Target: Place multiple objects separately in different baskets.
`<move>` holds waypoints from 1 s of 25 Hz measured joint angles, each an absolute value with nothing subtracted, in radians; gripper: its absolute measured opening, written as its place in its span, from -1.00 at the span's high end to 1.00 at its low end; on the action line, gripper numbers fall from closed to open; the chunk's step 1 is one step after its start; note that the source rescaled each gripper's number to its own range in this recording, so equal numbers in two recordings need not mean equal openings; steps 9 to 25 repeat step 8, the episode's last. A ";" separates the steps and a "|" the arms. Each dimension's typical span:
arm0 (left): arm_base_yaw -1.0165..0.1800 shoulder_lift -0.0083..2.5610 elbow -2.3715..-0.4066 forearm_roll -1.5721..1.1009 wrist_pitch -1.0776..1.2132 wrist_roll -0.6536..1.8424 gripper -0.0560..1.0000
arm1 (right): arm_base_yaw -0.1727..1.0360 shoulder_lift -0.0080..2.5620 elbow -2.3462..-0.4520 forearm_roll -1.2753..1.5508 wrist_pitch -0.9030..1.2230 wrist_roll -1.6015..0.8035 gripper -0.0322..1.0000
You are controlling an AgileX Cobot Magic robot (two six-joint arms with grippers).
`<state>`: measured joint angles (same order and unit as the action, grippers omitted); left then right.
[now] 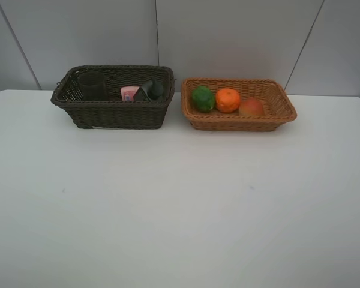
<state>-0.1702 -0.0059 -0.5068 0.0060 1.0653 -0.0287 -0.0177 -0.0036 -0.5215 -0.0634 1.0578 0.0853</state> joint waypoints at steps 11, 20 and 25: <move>-0.170 -0.006 -0.507 0.000 1.065 -0.029 -0.98 | -0.018 -0.004 -0.522 -0.063 1.058 0.085 -0.77; -0.170 -0.006 -0.507 0.000 1.065 -0.029 -0.98 | -0.018 -0.004 -0.522 -0.063 1.058 0.085 -0.77; -0.170 -0.006 -0.507 0.000 1.065 -0.029 -0.98 | -0.018 -0.004 -0.522 -0.063 1.058 0.085 -0.77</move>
